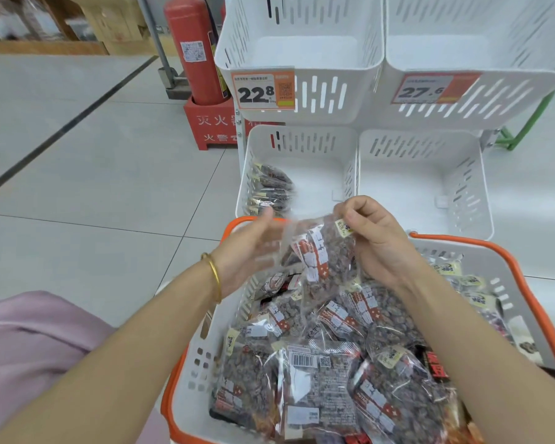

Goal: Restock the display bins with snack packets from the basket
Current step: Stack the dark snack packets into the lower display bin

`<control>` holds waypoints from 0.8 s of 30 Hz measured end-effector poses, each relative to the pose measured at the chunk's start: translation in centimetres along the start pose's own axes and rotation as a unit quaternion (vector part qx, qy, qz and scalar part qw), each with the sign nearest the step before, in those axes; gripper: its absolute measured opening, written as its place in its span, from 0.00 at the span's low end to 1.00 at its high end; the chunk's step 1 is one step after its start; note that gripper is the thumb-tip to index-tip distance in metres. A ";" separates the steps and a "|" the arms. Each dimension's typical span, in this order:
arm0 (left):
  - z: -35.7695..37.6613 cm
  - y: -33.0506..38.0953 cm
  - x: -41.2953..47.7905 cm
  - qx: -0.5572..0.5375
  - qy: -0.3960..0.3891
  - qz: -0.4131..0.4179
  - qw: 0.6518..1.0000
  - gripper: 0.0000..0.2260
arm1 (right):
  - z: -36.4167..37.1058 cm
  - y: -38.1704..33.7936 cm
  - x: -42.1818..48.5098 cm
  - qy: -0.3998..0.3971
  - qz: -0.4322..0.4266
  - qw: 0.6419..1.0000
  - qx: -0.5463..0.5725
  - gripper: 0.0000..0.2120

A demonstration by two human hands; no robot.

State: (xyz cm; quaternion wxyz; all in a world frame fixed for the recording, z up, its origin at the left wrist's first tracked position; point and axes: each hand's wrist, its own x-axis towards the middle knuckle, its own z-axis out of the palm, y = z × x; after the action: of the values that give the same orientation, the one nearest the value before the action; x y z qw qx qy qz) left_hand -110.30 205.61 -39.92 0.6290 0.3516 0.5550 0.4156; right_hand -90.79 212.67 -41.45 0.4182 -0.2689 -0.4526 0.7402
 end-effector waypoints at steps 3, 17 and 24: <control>0.7 -0.7 -0.2 0.028 -0.101 -0.114 0.988 0.14 | 0.4 0.0 0.0 -0.077 0.005 0.997 0.002 0.07; -0.7 -2.1 1.7 0.085 0.039 0.015 0.996 0.08 | 0.8 -2.9 0.3 0.025 0.019 0.944 -0.328 0.05; 0.7 -1.3 1.3 0.127 -0.037 0.031 0.991 0.21 | 3.0 -2.0 1.4 0.026 -0.072 0.877 -0.474 0.07</control>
State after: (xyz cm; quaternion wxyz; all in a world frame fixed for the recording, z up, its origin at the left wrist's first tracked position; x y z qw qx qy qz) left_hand -109.37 206.25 -41.51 0.5858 0.4608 0.5689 0.3475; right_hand -93.11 213.00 -38.35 0.3048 -0.4208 -0.7564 0.3973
